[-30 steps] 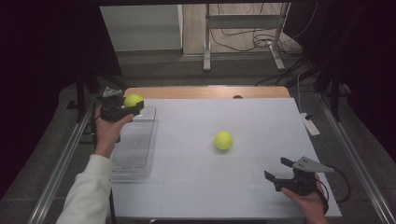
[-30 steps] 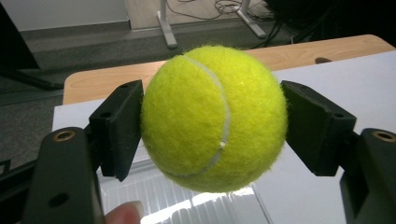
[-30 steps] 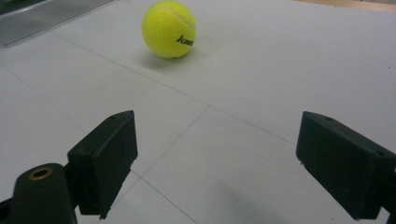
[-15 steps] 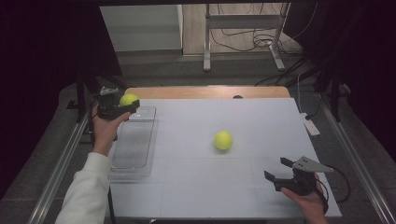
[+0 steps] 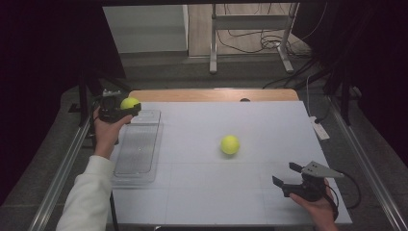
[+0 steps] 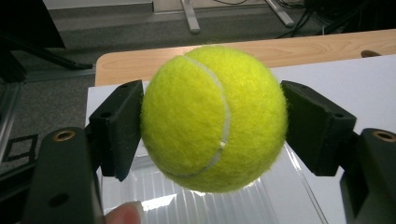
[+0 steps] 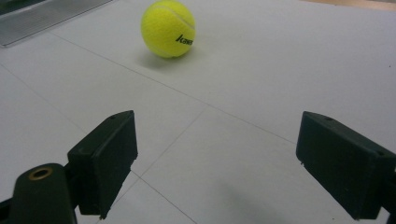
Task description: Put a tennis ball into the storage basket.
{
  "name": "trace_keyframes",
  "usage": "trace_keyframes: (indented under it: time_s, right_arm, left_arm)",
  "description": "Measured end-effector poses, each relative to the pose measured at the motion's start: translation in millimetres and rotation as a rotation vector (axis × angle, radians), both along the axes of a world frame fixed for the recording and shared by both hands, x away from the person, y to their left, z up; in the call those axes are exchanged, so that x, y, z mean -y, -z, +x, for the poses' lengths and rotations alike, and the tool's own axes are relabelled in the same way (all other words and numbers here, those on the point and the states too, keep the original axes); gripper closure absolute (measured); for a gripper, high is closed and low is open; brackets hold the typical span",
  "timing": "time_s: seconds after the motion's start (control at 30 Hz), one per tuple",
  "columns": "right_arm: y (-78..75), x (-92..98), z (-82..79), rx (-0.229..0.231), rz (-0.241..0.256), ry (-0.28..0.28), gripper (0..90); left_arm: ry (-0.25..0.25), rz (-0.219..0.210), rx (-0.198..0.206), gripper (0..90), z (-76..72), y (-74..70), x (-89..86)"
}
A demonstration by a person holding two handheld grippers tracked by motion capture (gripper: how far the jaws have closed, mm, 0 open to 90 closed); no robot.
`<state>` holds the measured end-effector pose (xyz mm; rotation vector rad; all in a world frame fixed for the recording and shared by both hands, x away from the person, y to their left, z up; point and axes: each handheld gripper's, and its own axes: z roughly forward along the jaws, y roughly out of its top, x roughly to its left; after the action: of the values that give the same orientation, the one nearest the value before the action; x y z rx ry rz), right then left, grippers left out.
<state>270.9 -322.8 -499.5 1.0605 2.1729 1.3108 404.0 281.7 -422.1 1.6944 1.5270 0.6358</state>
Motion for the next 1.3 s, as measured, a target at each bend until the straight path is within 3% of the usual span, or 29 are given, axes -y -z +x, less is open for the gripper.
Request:
trace_keyframes:
  time_s: [0.97,1.3]
  right_arm:
    - [1.2,-0.1,0.9,-0.006,-0.003,0.002,13.1]
    - [1.5,-0.2,0.9,-0.005,-0.005,0.003,13.1]
  left_arm:
    - [-0.033,0.023,-0.063,26.7,12.5,11.5,-9.6]
    - [-0.035,0.039,-0.110,26.7,16.7,19.5,-12.4]
